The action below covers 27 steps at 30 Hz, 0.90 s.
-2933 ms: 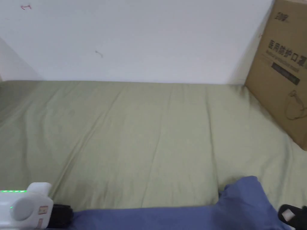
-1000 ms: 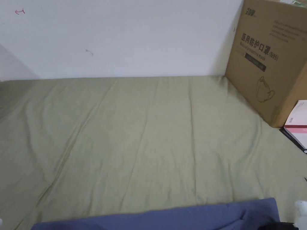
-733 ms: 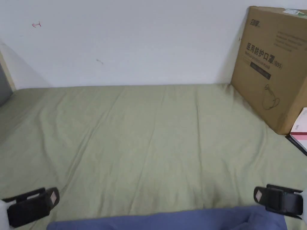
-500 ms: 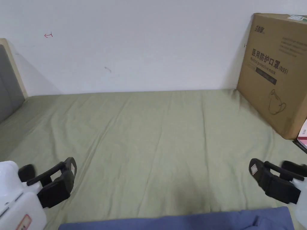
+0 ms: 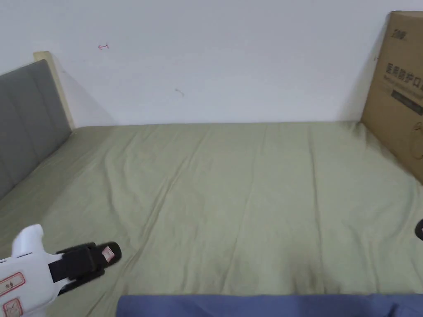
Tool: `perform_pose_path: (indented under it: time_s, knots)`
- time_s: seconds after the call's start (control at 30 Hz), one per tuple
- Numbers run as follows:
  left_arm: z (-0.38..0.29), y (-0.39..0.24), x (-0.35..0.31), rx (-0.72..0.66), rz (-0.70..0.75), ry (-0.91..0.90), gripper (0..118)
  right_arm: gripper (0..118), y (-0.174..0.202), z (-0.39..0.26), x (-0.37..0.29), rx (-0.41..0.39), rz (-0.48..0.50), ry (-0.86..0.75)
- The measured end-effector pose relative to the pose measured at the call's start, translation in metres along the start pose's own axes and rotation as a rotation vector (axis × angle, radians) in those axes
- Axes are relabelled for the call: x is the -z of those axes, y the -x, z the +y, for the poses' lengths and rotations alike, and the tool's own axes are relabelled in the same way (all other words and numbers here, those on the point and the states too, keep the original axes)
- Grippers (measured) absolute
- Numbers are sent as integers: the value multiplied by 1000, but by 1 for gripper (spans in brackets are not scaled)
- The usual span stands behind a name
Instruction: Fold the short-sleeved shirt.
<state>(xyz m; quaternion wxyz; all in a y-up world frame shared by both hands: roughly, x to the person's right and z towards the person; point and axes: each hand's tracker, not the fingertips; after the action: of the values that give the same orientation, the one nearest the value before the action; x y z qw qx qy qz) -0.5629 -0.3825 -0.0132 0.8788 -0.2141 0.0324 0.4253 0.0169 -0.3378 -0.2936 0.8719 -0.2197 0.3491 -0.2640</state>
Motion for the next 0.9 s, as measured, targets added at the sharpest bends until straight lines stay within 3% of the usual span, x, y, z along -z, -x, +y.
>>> perform_pose_path:
  time_s: [0.03, 0.07, 0.1, 0.17, 0.2, 0.37, 0.4, 0.5, 0.53, 0.57, 0.63, 0.67, 0.73, 0.8, 0.83, 0.9]
  knots:
    - [2, 23, 5, -5, 4, 31, 0, 0, -3, 0, 1, 13, -2, 10]
    - [-6, 42, 11, -96, 1, 154, 3, 0, -6, -1, 3, 28, -4, 22]
    - [-9, 56, 17, -112, 45, 180, 27, 0, -8, -2, 5, 41, -17, 35]
    - [-17, 88, 31, -143, 114, 265, 110, 0, 0, -10, 8, 65, -46, 61]
    - [-23, 103, 28, -167, 106, 272, 116, 0, -1, -11, 9, 78, -47, 66]
    - [-35, 154, 50, -379, 38, 249, 117, 0, 13, -14, 15, 67, -83, 95]
    - [-41, 162, 55, -433, -45, 232, 118, 0, 17, -13, 15, 54, -94, 101]
    - [-46, 191, 78, -518, -289, 166, 118, 0, 25, -12, 19, 30, -112, 109]
    - [-51, 193, 91, -556, -348, 216, 118, 0, 25, -11, 19, 29, -115, 108]
    - [-55, 191, 102, -568, -373, 257, 118, 0, 26, -11, 21, 29, -119, 107]
    - [-68, 165, 117, -460, -349, 319, 115, 0, 27, -12, 26, 41, -128, 106]
    - [-70, 160, 120, -421, -326, 306, 106, 0, 25, -12, 27, 56, -129, 105]
    - [-74, 161, 123, -388, -197, 276, 4, 0, 24, -14, 31, 89, -127, 109]
    - [-84, 186, 126, -389, 94, 367, 5, 0, 21, -17, 33, 107, -124, 114]
    - [-80, 173, 116, -504, -151, 246, 5, 0, 21, -18, 34, 110, -124, 119]
    - [-71, 155, 119, -362, 4, 302, 5, 0, 22, -21, 36, 109, -126, 131]
